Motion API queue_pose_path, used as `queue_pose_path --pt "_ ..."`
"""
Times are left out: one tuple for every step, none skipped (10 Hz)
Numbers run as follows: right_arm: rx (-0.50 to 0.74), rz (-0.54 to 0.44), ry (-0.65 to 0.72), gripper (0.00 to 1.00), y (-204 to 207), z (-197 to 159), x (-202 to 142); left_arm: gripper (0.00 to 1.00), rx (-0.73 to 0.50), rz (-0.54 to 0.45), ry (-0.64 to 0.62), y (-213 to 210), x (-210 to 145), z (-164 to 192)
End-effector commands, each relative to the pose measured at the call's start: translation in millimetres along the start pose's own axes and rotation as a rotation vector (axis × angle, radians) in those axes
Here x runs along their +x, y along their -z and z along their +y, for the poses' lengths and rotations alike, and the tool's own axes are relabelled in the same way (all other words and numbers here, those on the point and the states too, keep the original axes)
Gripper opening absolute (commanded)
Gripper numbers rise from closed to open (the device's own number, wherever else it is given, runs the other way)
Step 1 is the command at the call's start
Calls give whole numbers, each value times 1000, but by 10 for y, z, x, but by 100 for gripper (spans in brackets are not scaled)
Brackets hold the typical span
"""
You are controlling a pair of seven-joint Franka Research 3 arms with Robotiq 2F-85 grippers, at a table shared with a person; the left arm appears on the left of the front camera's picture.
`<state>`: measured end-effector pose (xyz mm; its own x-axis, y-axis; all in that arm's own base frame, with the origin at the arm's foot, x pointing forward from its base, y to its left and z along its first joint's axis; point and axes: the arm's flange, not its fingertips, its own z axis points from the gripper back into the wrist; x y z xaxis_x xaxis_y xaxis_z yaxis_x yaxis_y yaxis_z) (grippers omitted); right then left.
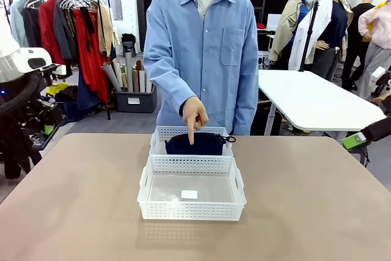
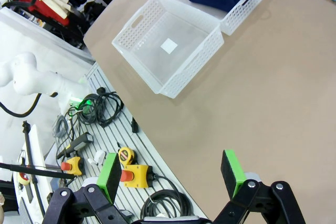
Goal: Distribute items into two baskets.
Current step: Place the picked Stapler into the Organizing basket as instructed by the person.
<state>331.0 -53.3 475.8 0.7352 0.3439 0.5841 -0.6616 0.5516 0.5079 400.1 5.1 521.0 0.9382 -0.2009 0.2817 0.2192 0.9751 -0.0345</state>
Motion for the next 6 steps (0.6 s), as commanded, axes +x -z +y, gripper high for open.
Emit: queue_pose_path --pt "-6 3 -1 100 4 13 18 0 6 -10 -3 -27 -3 -4" --pt "-6 3 -1 100 4 13 18 0 6 -10 -3 -27 -3 -4" --pt "-6 3 -1 100 4 13 18 0 6 -10 -3 -27 -3 -4" --pt "-6 3 -1 100 4 13 18 0 6 -10 -3 -27 -3 -4" --pt "-6 3 -1 100 4 13 18 0 6 -10 -3 -27 -3 -4" --pt "-6 3 -1 100 4 13 18 0 6 -10 -3 -27 -3 -4"
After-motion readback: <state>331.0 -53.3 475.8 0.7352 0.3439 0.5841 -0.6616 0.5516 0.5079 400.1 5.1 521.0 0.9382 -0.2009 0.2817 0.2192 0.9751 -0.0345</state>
